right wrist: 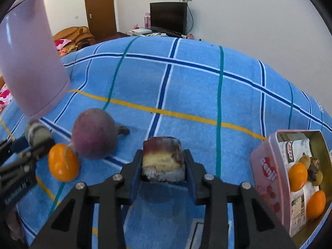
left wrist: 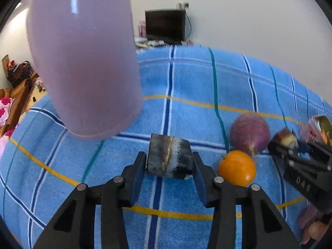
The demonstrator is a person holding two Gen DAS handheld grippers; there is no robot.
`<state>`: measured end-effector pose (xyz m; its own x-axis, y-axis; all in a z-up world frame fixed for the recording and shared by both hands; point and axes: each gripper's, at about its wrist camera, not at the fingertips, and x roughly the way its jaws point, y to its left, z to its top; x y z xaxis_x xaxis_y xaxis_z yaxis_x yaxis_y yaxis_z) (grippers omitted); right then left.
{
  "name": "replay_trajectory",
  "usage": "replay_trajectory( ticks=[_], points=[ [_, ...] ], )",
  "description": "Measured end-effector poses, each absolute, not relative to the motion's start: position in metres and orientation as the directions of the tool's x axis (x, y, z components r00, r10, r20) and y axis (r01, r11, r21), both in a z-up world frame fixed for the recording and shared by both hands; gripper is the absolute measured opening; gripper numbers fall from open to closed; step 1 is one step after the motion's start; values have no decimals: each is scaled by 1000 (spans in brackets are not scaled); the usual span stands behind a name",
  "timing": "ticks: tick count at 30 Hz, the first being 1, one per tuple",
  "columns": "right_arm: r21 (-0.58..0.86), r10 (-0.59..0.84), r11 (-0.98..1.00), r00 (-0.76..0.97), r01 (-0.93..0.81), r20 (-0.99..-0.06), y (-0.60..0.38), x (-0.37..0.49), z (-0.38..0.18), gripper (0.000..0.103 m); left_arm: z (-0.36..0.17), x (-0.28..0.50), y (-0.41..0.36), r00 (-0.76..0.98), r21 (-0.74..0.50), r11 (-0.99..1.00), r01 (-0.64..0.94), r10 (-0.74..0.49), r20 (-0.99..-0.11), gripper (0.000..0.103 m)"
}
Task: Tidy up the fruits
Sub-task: 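Grasp a dark cake roll with the left tool while the right tool grasps a cream cake roll, then carry both cake rolls over the tin and lower them inside, opening both tools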
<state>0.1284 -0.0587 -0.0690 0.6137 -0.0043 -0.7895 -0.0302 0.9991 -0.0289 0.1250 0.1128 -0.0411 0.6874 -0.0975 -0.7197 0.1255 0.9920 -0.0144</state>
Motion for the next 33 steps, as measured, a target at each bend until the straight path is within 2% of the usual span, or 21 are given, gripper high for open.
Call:
replay_trajectory(
  ticks=[4,7,11,14,18,29,33],
  points=[
    [45,106,993,697,-106,-709,-68,97,-56,40,-19,108,109,809,41,995,93,-52,-585,46],
    [91,167,986,784,-140,-597,-79,66,-40,40,-6,96,108,857,1,992,127,-109,-503,46],
    [61,131,991,854,-116,-504,-84,37,-29,40,-1,82,98,894,16,987,161,-140,-425,46],
    [-18,49,998,887,-65,-459,-76,24,-22,40,-2,71,86,914,66,984,164,-126,-386,46],
    [-133,-53,991,913,-1,-404,-68,11,-18,40,-5,66,72,926,129,980,153,-96,-365,46],
    [-127,-37,992,906,-19,-421,-86,-1,-18,40,-7,61,69,922,116,987,108,-56,-383,46],
    [-137,-28,990,911,-32,-411,-87,-7,-16,40,-8,62,65,904,92,990,107,-59,-423,46]
  ],
)
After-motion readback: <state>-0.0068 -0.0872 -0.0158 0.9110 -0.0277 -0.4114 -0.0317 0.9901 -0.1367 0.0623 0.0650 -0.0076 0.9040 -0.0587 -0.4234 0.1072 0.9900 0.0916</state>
